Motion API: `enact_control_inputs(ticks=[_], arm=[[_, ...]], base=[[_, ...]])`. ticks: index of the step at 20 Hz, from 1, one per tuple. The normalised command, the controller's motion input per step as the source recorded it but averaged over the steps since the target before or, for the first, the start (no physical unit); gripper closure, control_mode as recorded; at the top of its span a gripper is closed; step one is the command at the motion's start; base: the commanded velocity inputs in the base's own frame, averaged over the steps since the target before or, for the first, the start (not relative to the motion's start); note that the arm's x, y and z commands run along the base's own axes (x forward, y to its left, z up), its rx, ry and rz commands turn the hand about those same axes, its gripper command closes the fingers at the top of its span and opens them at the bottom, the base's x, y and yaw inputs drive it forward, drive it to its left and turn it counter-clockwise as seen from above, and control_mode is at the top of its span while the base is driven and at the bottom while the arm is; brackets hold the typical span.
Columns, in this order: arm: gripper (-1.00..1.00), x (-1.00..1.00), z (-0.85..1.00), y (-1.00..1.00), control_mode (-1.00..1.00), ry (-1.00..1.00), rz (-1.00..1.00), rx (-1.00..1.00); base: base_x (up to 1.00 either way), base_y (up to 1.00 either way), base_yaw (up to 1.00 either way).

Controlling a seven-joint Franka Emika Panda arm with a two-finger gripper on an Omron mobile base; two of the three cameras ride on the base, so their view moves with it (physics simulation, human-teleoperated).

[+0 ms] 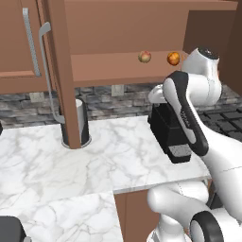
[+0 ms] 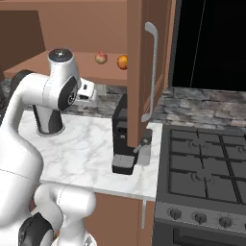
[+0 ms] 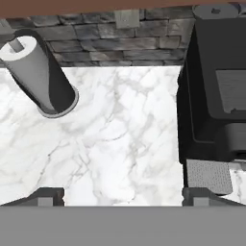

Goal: Pick the peachs from the cabinet and place them in one bowl. Pick the kiwi from the sink and place it in the other bowl.

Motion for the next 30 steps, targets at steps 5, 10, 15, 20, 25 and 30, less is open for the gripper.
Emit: enact_control_inputs(ticks=[5, 10, 15, 20, 25, 30], arm=[[-1.00, -0.29, 0.39, 0.00, -1.00, -0.45, 0.02, 0.00], [-1.00, -0.02, 0.40, -0.01, -1.00, -0.42, 0.00, 0.00], [-1.00, 0.25, 0.49, -0.12, -1.00, -0.26, -0.05, 0.03], [-1.00, 0.28, 0.55, -0.07, -1.00, -0.21, -0.07, 0.07], [-1.00, 0.41, 0.39, 0.00, -1.00, -0.12, -0.07, 0.05], [-1.00, 0.55, 0.29, 0.01, -1.00, 0.03, -0.04, 0.00]], base=[[0.00, 0.00, 0.00], [0.00, 0.00, 0.00], [0.00, 0.00, 0.00], [0.00, 0.00, 0.00], [0.00, 0.00, 0.00], [0.00, 0.00, 0.00]])
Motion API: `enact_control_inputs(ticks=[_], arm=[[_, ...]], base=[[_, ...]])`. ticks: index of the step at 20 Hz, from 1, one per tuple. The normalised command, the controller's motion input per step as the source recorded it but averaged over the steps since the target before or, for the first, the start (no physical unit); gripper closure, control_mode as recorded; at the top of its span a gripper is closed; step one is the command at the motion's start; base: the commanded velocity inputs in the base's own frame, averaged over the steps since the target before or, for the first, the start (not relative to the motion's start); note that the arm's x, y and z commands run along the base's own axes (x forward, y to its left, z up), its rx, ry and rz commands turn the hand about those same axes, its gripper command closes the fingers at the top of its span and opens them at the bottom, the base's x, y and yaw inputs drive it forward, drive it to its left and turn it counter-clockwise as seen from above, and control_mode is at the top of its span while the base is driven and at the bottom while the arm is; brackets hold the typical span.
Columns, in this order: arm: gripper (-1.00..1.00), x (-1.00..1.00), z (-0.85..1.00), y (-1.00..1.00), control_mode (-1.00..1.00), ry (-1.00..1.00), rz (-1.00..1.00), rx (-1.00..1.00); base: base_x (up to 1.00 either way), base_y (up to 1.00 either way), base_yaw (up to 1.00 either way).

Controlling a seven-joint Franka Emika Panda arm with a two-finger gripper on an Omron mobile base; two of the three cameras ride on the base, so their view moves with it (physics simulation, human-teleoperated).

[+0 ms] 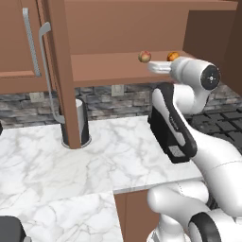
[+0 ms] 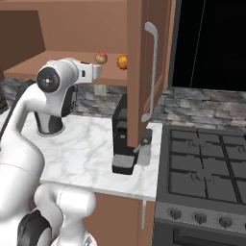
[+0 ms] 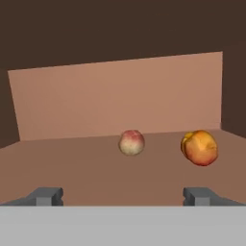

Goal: Pick the peachs from the cabinet and place them in one bowl. Pick the kiwi from the sink and place it in the other bowl.

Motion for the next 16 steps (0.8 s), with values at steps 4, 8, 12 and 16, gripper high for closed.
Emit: enact_control_inputs(ticks=[4, 8, 12, 16], arm=[[-1.00, 0.23, 0.11, 0.00, -1.00, 0.07, -0.01, -0.05], [-1.00, 0.02, 0.02, 0.00, -1.00, 0.01, 0.00, 0.00], [-1.00, 0.32, 0.05, 0.07, -1.00, 0.17, -0.02, -0.07], [-1.00, 0.43, 0.03, 0.08, -1.00, 0.25, -0.02, -0.11]], base=[[0.00, 0.00, 0.00], [0.00, 0.00, 0.00], [0.00, 0.00, 0.00], [0.00, 0.00, 0.00]])
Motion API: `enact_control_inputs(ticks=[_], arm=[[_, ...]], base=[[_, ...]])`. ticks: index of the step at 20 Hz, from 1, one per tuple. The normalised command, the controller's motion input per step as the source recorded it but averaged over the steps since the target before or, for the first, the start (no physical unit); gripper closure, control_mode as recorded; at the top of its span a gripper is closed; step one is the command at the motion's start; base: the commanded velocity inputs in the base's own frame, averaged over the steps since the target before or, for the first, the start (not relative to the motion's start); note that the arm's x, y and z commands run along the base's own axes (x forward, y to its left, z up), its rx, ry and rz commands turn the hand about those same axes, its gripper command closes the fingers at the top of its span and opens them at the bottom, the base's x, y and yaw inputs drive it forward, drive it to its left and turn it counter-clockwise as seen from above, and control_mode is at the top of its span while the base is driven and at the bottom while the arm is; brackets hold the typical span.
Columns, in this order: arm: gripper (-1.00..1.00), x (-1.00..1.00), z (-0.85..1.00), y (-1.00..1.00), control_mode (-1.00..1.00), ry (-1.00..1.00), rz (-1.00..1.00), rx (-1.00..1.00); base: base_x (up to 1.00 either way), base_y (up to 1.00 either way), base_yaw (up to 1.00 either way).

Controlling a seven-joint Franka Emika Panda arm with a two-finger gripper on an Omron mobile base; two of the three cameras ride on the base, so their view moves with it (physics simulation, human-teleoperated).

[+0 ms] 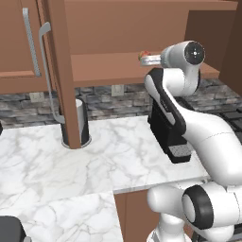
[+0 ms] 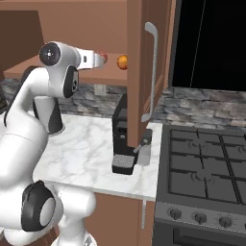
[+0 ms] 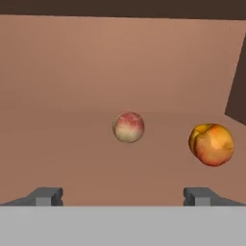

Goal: Pick the peachs from the cabinet and place them in one bowl. Pick the kiwi from the sink and place it in the other bowl.

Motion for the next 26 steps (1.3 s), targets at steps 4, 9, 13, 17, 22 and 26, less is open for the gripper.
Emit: enact_control_inputs(ticks=[4, 9, 13, 17, 22, 26], arm=[[-1.00, 0.23, 0.00, 0.03, -1.00, 0.17, 0.00, -0.06], [-1.00, 0.04, 0.06, -0.08, -1.00, 0.00, 0.00, 0.05], [-1.00, 0.32, -0.02, -0.15, -1.00, 0.01, 0.00, 0.02], [-1.00, 0.06, -0.04, -0.07, -1.00, 0.00, 0.00, 0.00], [-1.00, 0.17, -0.04, 0.00, -1.00, 0.00, 0.00, 0.00], [-1.00, 0.29, -0.06, 0.00, -1.00, 0.01, 0.00, 0.00]], base=[[0.00, 0.00, 0.00], [0.00, 0.00, 0.00], [0.00, 0.00, 0.00], [0.00, 0.00, 0.00], [0.00, 0.00, 0.00], [0.00, 0.00, 0.00]])
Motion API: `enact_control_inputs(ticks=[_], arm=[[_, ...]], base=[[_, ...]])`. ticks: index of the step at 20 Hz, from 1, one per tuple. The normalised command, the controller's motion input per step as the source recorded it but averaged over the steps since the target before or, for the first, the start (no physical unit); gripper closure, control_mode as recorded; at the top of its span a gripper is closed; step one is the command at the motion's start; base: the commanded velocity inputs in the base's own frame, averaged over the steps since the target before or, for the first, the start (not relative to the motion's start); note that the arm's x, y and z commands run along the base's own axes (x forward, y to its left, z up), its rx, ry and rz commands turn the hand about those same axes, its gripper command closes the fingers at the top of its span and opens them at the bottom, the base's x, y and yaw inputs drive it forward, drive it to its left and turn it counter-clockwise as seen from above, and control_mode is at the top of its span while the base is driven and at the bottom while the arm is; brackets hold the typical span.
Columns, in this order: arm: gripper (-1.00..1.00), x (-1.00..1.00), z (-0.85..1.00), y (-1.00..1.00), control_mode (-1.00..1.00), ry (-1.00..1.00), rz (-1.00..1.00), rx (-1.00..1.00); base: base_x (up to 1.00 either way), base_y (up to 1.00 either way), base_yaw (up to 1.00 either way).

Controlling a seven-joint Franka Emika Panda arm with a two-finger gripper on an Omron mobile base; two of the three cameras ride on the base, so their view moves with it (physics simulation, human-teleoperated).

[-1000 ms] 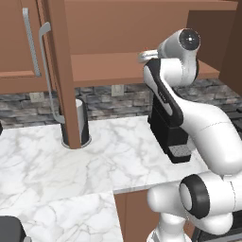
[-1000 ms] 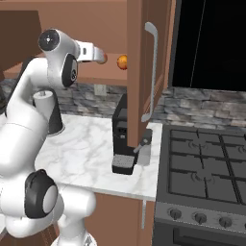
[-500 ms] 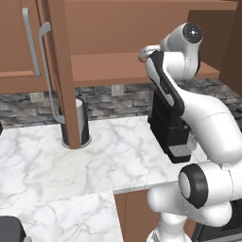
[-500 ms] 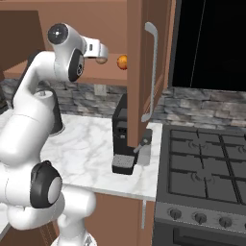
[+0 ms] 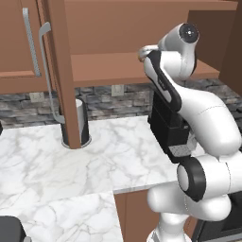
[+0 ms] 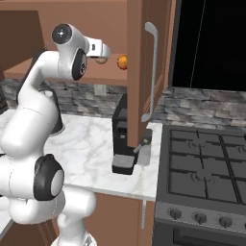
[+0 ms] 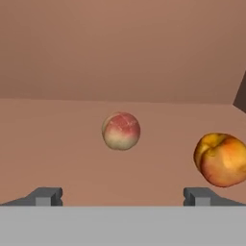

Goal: Pick the peachs from the cabinet and place them in one bowl. Pick the kiwi from the sink and place it in the other bowl.

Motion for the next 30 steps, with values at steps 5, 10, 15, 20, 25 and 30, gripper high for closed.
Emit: enact_control_inputs(ticks=[5, 10, 15, 20, 25, 30], arm=[[-1.00, 0.30, -0.08, 0.00, -1.00, 0.01, 0.00, 0.00], [-1.00, 0.39, -0.08, 0.00, -1.00, 0.02, 0.00, 0.00], [-1.00, 0.42, -0.08, 0.00, -1.00, 0.05, 0.00, 0.00], [-1.00, 0.46, -0.04, 0.00, -1.00, 0.04, 0.00, 0.00], [-1.00, 0.42, -0.08, 0.00, -1.00, 0.02, 0.00, 0.00], [-1.00, 0.29, -0.17, 0.00, -1.00, 0.02, 0.00, 0.01]], base=[[0.00, 0.00, 0.00], [0.00, 0.00, 0.00], [0.00, 0.00, 0.00], [0.00, 0.00, 0.00], [0.00, 0.00, 0.00], [0.00, 0.00, 0.00]])
